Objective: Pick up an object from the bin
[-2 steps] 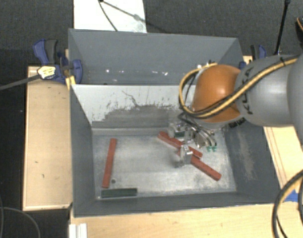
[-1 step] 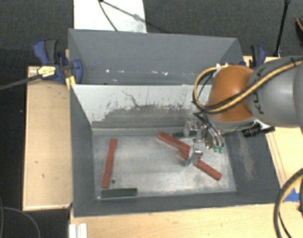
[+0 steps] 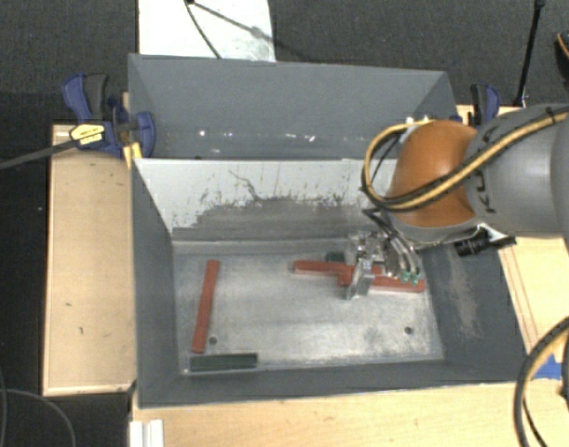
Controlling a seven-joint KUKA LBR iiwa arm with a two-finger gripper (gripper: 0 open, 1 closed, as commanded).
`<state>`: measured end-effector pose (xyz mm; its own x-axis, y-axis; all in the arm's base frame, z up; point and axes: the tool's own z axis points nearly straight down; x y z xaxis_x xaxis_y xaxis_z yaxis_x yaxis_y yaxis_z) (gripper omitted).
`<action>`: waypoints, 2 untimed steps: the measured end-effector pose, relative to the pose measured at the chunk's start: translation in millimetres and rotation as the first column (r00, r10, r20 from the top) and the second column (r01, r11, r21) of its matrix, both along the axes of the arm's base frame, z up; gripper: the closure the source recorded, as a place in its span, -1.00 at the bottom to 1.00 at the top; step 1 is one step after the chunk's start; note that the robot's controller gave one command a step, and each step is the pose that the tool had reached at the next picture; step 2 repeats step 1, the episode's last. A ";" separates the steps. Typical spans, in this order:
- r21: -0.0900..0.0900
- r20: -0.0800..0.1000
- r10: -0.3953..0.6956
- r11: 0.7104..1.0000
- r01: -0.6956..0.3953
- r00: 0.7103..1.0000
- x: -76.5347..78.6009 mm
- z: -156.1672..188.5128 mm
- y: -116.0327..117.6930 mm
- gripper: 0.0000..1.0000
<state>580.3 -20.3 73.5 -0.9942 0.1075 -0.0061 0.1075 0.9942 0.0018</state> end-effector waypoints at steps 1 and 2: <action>-0.001 0.005 0.020 1.000 -0.019 1.000 -11.4 151.5 9.0 1.00; -0.001 0.005 0.020 1.000 -0.019 1.000 -11.4 151.5 9.0 1.00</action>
Offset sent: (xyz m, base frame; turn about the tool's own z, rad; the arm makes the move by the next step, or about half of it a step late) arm -0.0137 0.0090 0.1462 -0.0274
